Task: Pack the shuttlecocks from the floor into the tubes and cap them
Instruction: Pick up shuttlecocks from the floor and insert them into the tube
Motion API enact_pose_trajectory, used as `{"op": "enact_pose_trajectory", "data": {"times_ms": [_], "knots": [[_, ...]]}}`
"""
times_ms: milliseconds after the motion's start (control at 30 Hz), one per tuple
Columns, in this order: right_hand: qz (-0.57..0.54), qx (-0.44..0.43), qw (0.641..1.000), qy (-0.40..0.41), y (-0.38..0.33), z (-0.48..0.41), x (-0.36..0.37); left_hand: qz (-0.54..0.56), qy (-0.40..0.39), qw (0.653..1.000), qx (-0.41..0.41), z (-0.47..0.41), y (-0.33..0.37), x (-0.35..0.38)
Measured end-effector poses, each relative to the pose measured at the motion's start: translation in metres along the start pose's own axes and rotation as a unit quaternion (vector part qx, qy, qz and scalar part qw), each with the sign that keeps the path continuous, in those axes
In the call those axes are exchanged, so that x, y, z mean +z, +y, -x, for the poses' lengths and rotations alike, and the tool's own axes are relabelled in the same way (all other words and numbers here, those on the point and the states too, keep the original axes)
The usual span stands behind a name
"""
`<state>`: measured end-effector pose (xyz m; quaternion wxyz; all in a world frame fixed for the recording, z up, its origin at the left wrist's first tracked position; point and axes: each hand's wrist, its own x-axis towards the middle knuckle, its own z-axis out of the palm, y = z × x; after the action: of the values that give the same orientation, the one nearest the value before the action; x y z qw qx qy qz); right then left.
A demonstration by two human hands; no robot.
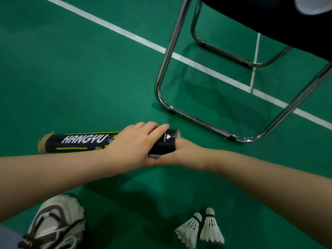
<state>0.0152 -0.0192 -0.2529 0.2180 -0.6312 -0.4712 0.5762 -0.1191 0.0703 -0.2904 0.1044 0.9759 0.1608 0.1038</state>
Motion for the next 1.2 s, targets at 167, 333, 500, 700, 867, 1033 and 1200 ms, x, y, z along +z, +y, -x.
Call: {"op": "enact_pose_trajectory", "data": {"times_ms": [167,333,500,700,867,1033,1200], "knots": [[0.120,-0.014,0.991,0.051,0.021,0.039,-0.010,0.000,-0.015,0.999,0.028,-0.004,0.022,0.006],[0.112,-0.010,0.983,0.145,0.064,0.077,0.000,0.007,-0.061,0.997,0.046,0.005,0.034,0.014],[0.034,-0.021,0.968,0.247,0.092,0.101,0.032,0.004,-0.080,0.995,0.057,0.010,0.048,0.013],[0.055,0.058,0.954,0.287,0.131,0.119,0.061,0.010,-0.090,0.994,0.065,0.011,0.063,0.017],[0.240,0.138,0.941,0.193,0.157,0.119,0.083,0.014,-0.096,0.993,0.072,0.011,0.070,0.020],[0.373,0.133,0.904,0.158,0.172,0.117,0.099,0.008,-0.096,0.993,0.075,0.008,0.074,0.021],[0.394,0.129,0.895,0.165,0.179,0.117,0.099,0.007,-0.094,0.993,0.072,0.007,0.074,0.020]]}}
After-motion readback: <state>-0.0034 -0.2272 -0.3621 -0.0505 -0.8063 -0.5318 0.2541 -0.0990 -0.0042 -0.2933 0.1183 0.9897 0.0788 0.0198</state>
